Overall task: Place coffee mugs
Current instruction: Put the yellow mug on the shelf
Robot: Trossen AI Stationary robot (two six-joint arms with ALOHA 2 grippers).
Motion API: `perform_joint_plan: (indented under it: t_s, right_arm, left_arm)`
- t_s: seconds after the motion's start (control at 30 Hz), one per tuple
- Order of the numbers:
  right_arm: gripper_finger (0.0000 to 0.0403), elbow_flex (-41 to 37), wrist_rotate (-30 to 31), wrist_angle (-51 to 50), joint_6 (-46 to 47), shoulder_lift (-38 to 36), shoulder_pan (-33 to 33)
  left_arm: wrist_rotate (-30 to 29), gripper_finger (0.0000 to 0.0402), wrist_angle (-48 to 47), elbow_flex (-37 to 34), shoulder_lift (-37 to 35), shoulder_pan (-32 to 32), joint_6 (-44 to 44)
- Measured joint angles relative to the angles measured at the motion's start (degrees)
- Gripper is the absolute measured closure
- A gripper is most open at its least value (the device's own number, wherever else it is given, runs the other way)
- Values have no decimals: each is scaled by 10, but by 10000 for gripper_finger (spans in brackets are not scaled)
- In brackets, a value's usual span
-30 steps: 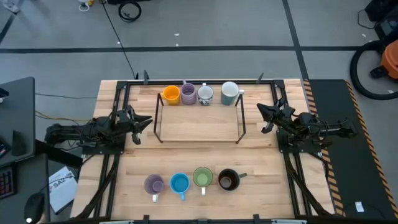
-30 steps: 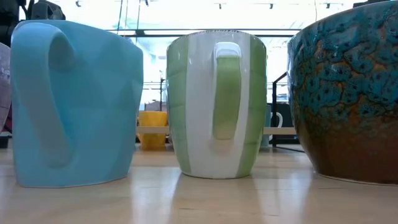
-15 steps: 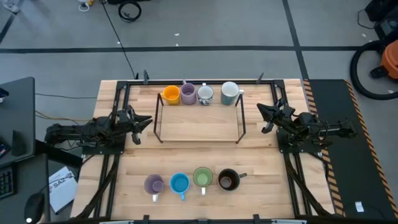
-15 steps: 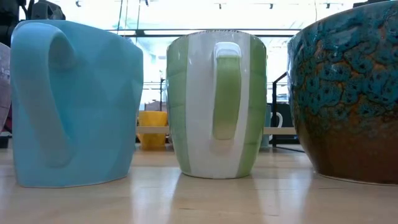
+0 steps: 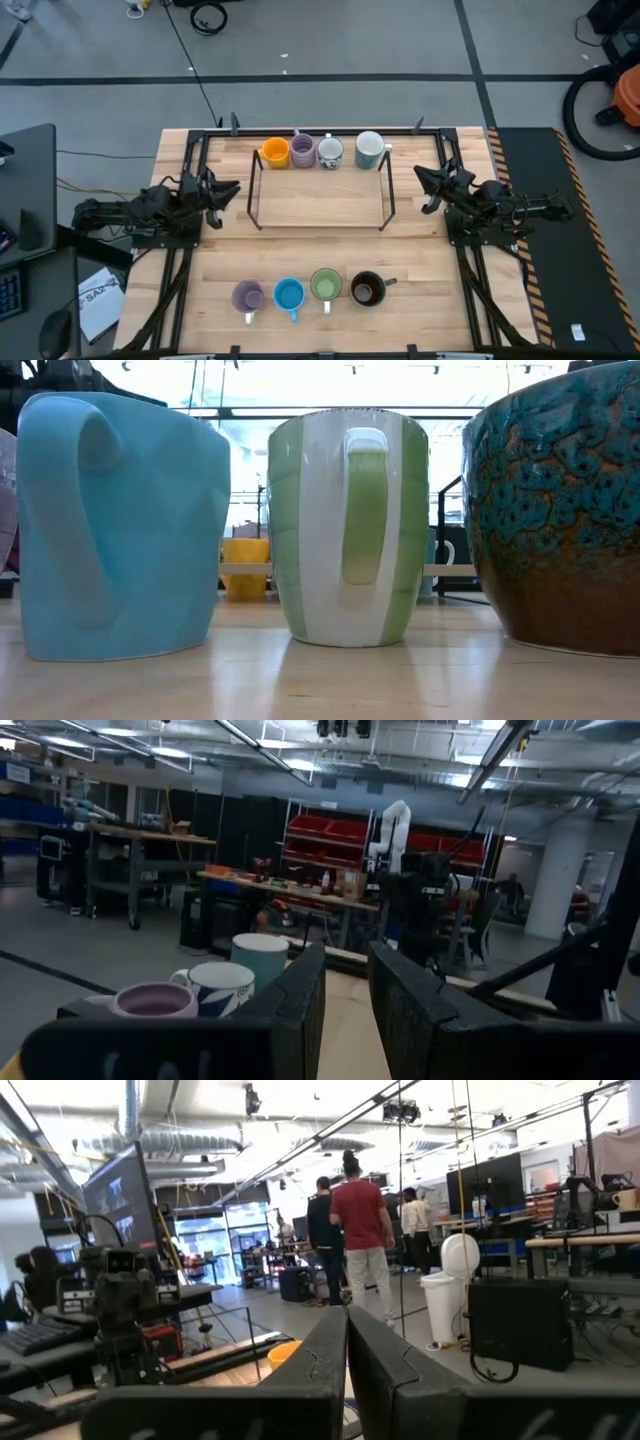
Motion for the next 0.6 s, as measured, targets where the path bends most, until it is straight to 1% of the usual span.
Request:
perform_joint_plan:
  t_s: [0.2,0.27,0.33,0.47,0.5,0.6]
  right_arm:
    - [383,0,0,14,17,0,0]
    - [383,0,0,14,24,0,0]
    - [383,0,-1,14,58,0,0]
    - [383,0,-4,13,136,3,0]
    - [383,0,-13,12,140,3,0]
    - [383,0,-71,17,116,3,0]
  left_arm:
    - [0,317,14,0,0,1,-12]
    - [2,317,17,0,0,1,-59]
    - [14,317,25,4,1,2,-88]
    - [24,317,-3,38,17,2,-91]
    - [24,317,-9,49,23,2,-90]
    - [24,317,-40,89,43,2,-88]
